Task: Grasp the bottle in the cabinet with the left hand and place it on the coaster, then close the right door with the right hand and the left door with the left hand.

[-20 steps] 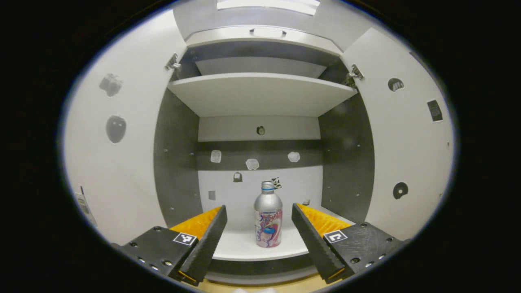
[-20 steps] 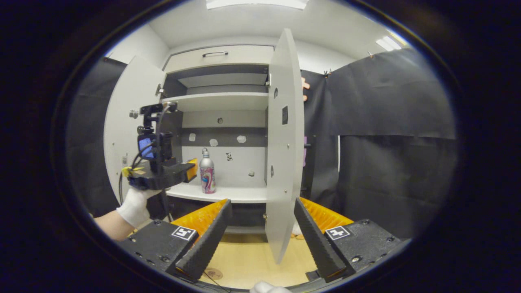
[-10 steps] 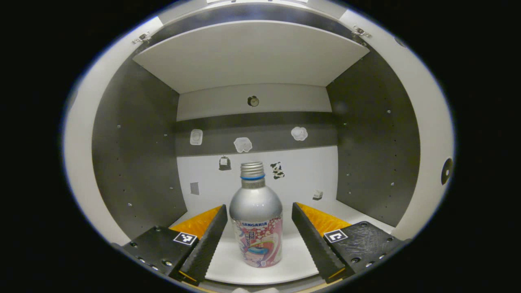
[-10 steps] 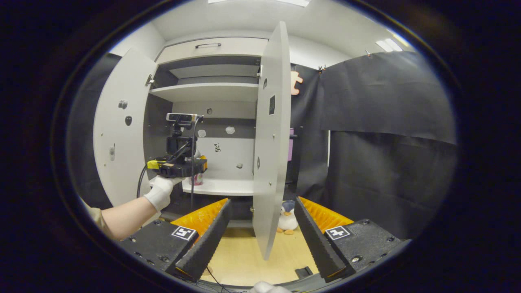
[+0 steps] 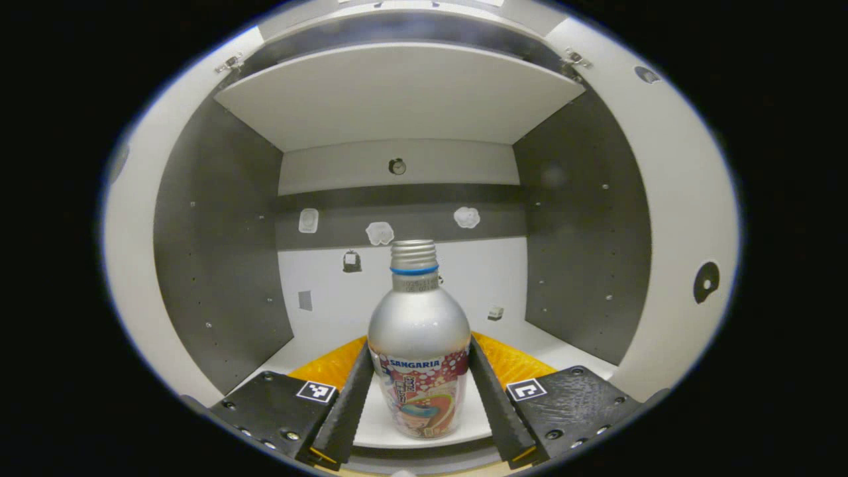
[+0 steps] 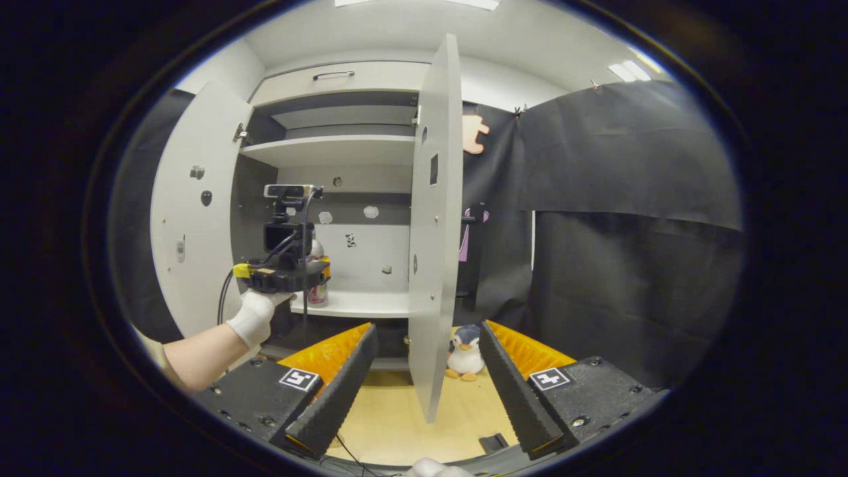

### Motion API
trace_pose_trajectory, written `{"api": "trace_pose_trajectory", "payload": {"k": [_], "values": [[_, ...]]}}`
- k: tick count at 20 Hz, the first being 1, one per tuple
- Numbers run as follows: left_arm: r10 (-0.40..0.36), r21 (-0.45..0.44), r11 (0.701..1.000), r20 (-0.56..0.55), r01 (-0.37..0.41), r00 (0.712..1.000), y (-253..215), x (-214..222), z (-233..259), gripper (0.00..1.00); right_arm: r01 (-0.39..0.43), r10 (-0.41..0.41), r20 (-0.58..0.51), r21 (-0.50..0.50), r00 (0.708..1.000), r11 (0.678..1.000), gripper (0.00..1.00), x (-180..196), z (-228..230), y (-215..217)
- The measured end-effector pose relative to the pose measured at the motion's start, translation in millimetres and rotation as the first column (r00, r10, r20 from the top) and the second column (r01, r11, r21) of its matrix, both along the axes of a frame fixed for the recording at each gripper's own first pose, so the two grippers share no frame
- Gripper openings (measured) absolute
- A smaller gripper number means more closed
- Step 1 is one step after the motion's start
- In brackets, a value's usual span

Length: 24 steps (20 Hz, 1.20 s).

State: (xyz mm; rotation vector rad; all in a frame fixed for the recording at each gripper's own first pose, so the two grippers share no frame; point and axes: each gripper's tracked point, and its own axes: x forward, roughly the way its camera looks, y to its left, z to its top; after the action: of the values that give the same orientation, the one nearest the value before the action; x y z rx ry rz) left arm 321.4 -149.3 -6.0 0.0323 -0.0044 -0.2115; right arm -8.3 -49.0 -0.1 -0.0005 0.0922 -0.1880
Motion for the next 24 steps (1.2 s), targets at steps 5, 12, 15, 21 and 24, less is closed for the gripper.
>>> {"api": "trace_pose_trajectory", "payload": {"k": [5,12,15,21,24], "values": [[-0.103,-0.017,0.995,-0.021,0.103,0.994,-14,-85,-19,0.78,0.002,-0.002,-0.015,-0.002,1.0,1.0,1.0,-7,-11,-8],[-0.183,-0.082,0.98,-0.052,0.179,0.982,-11,-182,-72,0.82,-0.011,0.012,-0.036,0.013,0.999,1.0,1.0,-14,-26,-9],[-0.208,-0.093,0.975,-0.046,0.203,0.977,-6,-211,-97,0.78,-0.004,0.005,-0.051,0.011,0.999,1.0,1.0,-18,-33,-13],[-0.233,-0.081,0.97,-0.067,0.228,0.97,3,-255,-169,0.78,0.015,-0.015,-0.09,0.001,0.996,1.0,1.0,-26,-44,-20],[-0.272,-0.056,0.961,-0.052,0.269,0.961,2,-278,-205,0.78,0.013,-0.014,-0.112,-0.013,0.994,1.0,1.0,-29,-50,-19]]}}
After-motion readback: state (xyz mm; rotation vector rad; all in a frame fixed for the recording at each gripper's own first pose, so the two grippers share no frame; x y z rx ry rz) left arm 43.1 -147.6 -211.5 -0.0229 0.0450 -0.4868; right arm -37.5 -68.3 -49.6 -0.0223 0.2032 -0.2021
